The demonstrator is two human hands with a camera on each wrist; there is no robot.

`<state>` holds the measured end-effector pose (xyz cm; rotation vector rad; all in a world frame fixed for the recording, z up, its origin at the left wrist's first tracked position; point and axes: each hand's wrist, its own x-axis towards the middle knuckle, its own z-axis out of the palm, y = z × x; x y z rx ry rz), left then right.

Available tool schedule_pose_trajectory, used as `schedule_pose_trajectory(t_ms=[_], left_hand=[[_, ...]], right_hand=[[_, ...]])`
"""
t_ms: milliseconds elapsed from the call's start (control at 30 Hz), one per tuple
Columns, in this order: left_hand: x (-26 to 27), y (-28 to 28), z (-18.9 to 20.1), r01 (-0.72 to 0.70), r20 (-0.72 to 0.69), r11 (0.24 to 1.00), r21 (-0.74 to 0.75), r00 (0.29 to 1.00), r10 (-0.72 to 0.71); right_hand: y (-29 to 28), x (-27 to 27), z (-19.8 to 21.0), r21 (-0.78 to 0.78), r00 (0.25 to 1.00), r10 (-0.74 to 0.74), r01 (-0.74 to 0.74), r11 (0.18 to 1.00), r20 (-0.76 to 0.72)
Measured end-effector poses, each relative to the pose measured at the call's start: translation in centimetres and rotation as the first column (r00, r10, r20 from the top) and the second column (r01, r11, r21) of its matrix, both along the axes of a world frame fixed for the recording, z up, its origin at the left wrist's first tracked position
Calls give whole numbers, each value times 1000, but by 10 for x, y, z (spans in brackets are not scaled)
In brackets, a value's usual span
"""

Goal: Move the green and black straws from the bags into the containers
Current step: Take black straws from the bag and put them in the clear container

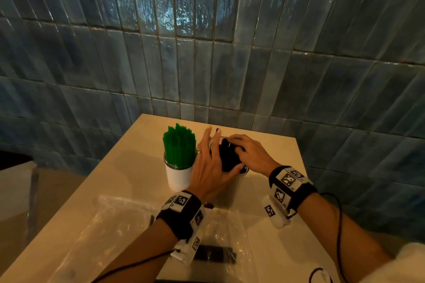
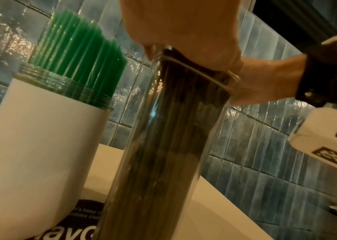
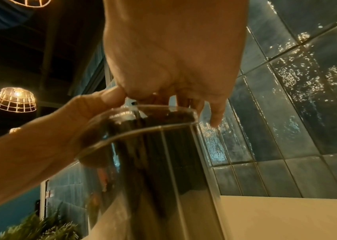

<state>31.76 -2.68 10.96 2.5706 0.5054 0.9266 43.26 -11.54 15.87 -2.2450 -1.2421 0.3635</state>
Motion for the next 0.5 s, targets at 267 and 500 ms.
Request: schedule_pose_trajectory(t_ms=[267, 500], left_hand=[[3, 10, 3, 12, -218, 1000, -16, 976, -15], [0, 9, 2, 61, -202, 994, -96, 976, -80]], right_hand=[[-18, -2, -11, 304, 981, -196, 184, 935, 10], [-80, -18, -90, 319, 821, -398, 537, 781, -409]])
